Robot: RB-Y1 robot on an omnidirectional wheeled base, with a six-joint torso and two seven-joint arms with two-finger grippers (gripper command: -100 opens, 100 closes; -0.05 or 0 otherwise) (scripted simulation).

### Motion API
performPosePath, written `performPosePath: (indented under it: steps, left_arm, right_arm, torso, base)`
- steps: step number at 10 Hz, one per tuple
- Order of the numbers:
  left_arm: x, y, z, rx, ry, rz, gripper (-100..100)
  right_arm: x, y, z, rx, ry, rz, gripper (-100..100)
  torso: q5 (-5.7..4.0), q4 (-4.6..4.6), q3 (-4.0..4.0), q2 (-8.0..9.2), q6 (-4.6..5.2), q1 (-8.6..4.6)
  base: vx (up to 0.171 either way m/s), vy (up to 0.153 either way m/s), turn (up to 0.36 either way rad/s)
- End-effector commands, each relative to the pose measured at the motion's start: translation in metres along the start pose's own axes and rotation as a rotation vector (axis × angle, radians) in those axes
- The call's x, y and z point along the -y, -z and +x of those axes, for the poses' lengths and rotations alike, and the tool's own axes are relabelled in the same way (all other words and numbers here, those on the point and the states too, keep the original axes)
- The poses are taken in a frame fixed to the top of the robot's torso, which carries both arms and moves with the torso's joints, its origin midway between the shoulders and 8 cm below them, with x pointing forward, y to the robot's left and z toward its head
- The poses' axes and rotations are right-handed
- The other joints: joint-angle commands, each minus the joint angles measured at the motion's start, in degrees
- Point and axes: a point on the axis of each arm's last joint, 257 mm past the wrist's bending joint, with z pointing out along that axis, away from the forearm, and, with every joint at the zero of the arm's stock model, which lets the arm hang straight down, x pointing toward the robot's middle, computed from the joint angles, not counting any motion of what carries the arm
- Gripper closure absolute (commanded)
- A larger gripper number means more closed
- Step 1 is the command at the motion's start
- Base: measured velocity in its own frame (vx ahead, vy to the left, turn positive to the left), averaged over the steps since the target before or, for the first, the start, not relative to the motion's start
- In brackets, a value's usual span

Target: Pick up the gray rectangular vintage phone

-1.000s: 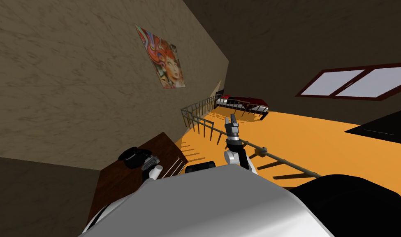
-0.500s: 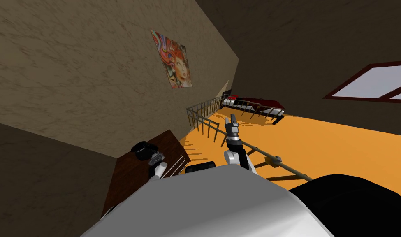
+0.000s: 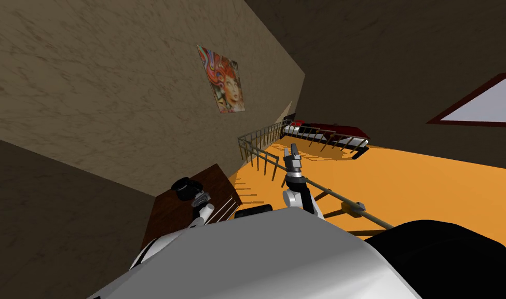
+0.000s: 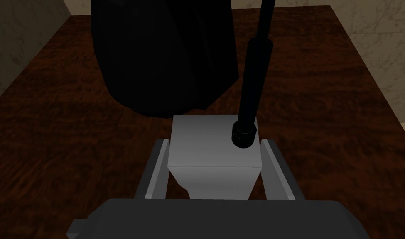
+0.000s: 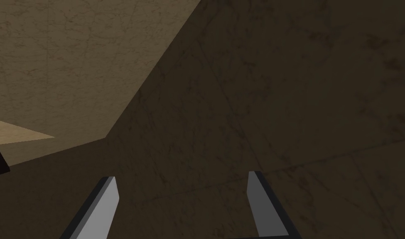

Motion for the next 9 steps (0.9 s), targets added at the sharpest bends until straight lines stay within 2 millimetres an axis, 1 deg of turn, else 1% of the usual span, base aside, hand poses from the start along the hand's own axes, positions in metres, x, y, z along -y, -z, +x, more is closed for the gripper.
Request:
performPosePath:
  steps: [1,2,3,5,6,7,8,9]
  left_arm:
    - [0.010,0.013,-0.031,0.072,0.023,0.028,100]
    - [0.002,0.006,-0.004,0.012,-0.010,-0.005,100]
    - [-0.007,0.001,0.016,-0.029,0.005,-0.018,100]
    - [-0.008,0.000,0.019,-0.033,0.007,-0.020,100]
    - [-0.007,0.001,0.016,-0.029,0.005,-0.018,100]
    - [-0.031,0.005,0.018,-0.033,-0.009,-0.055,100]
    - [-0.031,0.005,0.018,-0.033,-0.009,-0.055,100]
    - [-0.055,0.010,0.020,-0.038,-0.022,-0.092,100]
  right_arm:
    - [0.000,0.000,0.000,0.000,0.000,0.000,0]
    - [0.000,0.000,0.000,0.000,0.000,0.000,0]
    - [0.000,0.000,0.000,0.000,0.000,0.000,0]
    - [0.000,0.000,0.000,0.000,0.000,0.000,0]
    - [0.000,0.000,0.000,0.000,0.000,0.000,0]
    - [0.000,0.000,0.000,0.000,0.000,0.000,0]
    - [0.000,0.000,0.000,0.000,0.000,0.000,0]
    - [0.000,0.000,0.000,0.000,0.000,0.000,0]
  torso:
    - [0.00,0.00,0.00,0.00,0.00,0.00]
    - [0.20,-0.21,-0.06,0.09,-0.20,0.13]
    - [0.20,-0.22,-0.07,0.09,-0.16,0.19]
    - [0.15,-0.20,-0.08,0.05,-0.08,0.17]
    - [0.18,-0.23,-0.11,0.00,-0.06,0.20]
    - [0.19,-0.24,-0.13,-0.01,-0.07,0.21]
    - [0.17,-0.26,-0.16,-0.06,-0.14,0.23]
    - [0.16,-0.24,-0.15,-0.07,-0.11,0.22]
  base:
    - [0.009,0.004,-0.034]
    - [-0.016,-0.007,0.036]
    - [-0.021,-0.010,0.024]
    - [-0.003,-0.001,-0.007]
    - [0.000,0.000,0.000]
    - [0.018,0.010,0.245]
    - [0.025,0.007,0.164]
    - [0.023,0.020,0.293]
